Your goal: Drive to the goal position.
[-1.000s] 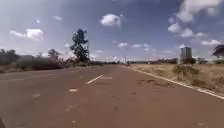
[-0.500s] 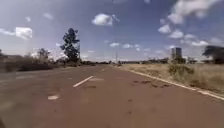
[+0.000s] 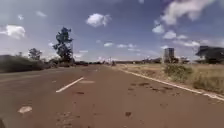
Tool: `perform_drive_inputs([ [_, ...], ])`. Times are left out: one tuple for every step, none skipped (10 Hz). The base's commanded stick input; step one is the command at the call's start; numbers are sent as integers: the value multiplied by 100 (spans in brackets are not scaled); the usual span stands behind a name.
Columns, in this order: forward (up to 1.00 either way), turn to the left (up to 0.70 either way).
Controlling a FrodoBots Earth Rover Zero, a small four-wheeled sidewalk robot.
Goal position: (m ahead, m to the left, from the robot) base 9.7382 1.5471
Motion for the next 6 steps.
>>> perform_drive_inputs([
  [100, 2],
  [100, 2],
  [100, 2],
  [100, 2],
  [100, 5],
  [100, 17],
])
